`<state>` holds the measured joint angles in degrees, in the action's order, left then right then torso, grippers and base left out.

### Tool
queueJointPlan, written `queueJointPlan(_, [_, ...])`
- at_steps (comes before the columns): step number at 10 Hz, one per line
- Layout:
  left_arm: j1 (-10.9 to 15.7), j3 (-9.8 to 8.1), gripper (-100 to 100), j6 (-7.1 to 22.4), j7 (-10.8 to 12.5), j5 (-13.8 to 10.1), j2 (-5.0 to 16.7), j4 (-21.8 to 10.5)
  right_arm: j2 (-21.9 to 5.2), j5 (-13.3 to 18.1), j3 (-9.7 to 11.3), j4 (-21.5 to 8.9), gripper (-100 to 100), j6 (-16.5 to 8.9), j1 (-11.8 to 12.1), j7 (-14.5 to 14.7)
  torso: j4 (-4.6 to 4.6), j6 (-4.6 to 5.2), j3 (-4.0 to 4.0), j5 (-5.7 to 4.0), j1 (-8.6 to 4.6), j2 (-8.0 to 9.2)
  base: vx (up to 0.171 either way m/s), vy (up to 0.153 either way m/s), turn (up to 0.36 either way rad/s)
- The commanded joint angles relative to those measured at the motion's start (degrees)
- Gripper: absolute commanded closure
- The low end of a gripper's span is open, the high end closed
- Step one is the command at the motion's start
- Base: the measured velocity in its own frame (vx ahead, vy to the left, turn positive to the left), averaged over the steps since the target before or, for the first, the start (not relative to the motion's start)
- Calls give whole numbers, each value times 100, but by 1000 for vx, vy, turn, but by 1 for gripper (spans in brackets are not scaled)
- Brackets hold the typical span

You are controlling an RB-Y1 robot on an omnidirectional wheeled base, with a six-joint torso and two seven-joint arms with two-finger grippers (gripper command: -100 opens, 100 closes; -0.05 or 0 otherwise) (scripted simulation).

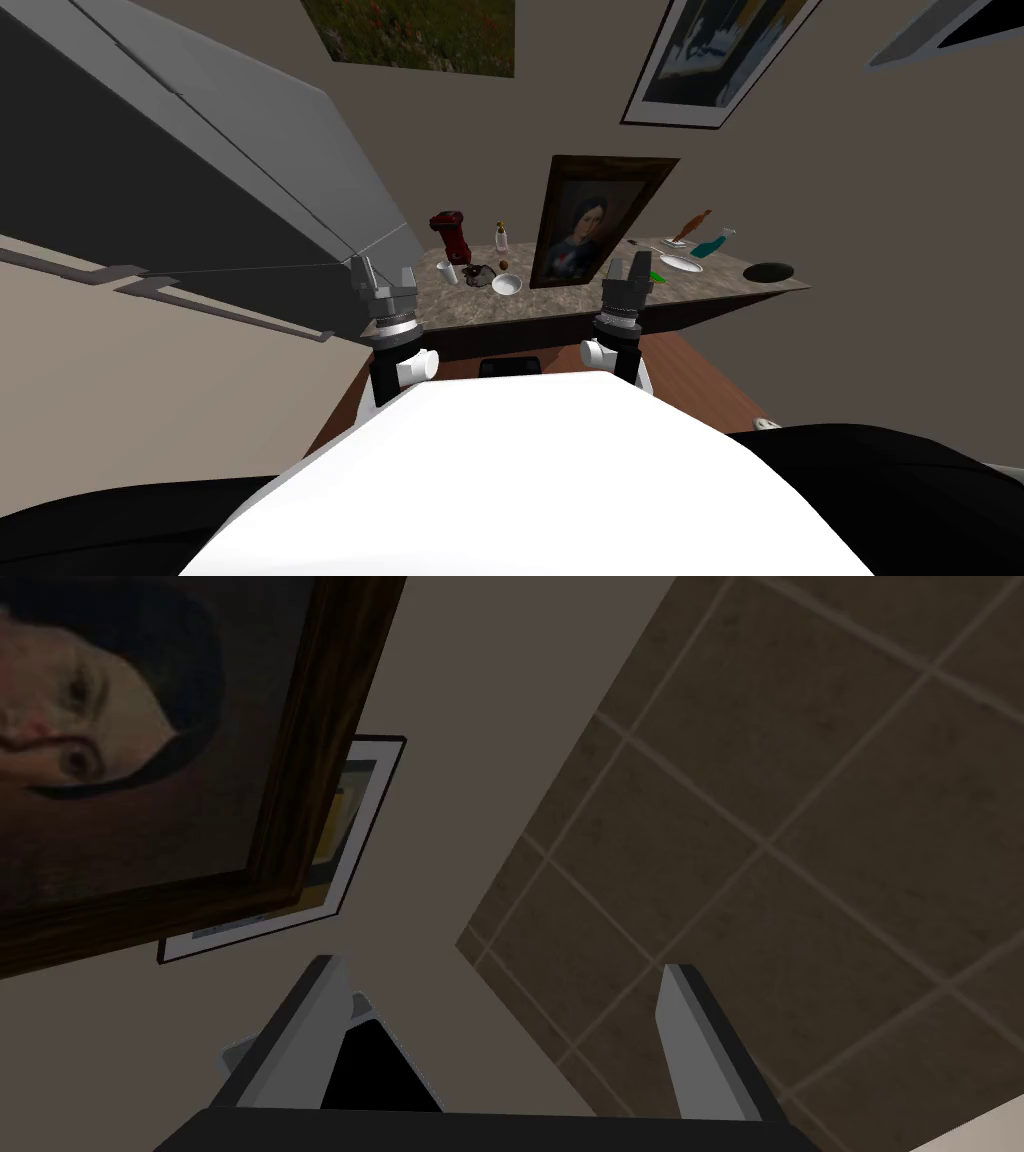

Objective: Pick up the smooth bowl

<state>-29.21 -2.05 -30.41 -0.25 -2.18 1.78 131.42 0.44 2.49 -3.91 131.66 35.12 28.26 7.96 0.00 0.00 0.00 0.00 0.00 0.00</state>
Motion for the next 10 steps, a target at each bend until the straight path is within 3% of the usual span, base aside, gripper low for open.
queueJointPlan(1, [83,-37,-100,284,-21,54,252,-49,0,0,0,0,0,0,0,0,0,0,0,0,0,0,-15,-15,-118])
queueJointPlan(2, [83,-37,-100,284,-21,54,252,-49,0,0,0,0,0,0,-1,0,1,2,2,-1,-4,4,-26,-15,-68])
queueJointPlan(5, [279,-123,-100,827,-79,187,499,-156,0,0,1,0,0,0,-1,0,3,2,8,-2,-9,14,-44,-26,-126])
queueJointPlan(10, [460,-200,-100,1536,-137,313,610,-245,0,0,0,0,0,0,-1,0,3,1,7,-2,-9,13,-35,-24,-82])
